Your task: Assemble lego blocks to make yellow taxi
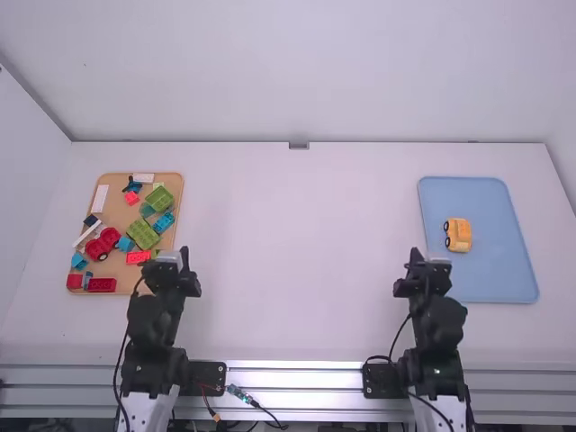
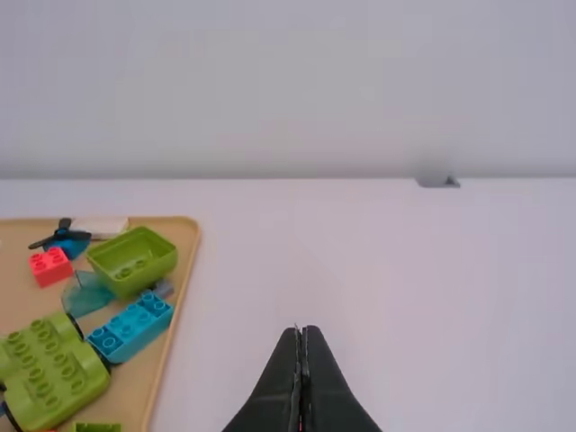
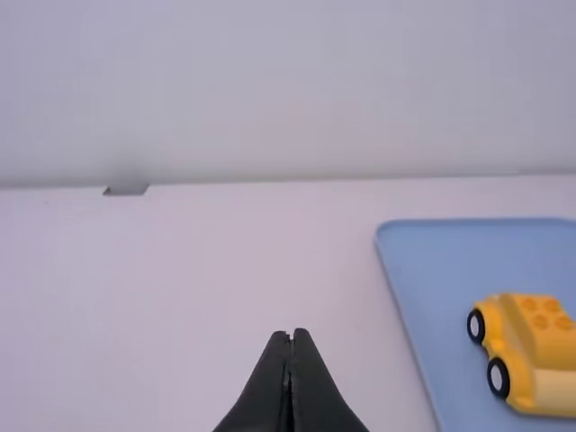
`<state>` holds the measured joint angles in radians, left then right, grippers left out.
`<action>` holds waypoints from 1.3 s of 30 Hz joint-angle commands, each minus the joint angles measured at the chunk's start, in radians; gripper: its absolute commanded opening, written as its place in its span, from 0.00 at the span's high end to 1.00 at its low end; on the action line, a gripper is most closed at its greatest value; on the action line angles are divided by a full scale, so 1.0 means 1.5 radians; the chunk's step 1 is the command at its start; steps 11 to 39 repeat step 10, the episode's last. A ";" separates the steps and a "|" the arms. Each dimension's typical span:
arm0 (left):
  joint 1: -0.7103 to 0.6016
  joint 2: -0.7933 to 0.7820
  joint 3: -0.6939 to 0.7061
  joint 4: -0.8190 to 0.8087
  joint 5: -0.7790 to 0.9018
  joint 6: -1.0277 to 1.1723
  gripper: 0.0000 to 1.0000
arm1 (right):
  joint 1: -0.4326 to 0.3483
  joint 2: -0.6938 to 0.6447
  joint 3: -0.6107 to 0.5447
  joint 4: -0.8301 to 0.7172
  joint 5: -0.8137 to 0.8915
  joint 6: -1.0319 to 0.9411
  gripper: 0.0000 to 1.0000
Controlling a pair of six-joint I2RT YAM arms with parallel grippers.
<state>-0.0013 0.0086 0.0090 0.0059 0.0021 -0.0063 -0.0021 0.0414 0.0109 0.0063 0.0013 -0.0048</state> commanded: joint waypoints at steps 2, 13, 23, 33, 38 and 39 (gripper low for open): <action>0.001 -0.006 -0.006 -0.004 -0.001 0.004 1.00 | 0.001 -0.024 -0.007 -0.004 -0.001 0.003 1.00; 0.001 -0.006 -0.006 -0.004 -0.001 0.004 1.00 | 0.001 -0.028 -0.007 -0.004 -0.001 0.003 1.00; 0.001 -0.006 -0.006 -0.004 -0.001 0.004 1.00 | 0.001 -0.028 -0.007 -0.004 -0.001 0.003 1.00; 0.001 -0.006 -0.006 -0.004 -0.001 0.004 1.00 | 0.001 -0.028 -0.007 -0.004 -0.001 0.003 1.00; 0.001 -0.006 -0.006 -0.004 -0.001 0.004 1.00 | 0.001 -0.028 -0.007 -0.004 -0.001 0.003 1.00; 0.001 -0.006 -0.006 -0.004 -0.001 0.004 1.00 | 0.001 -0.028 -0.007 -0.004 -0.001 0.003 1.00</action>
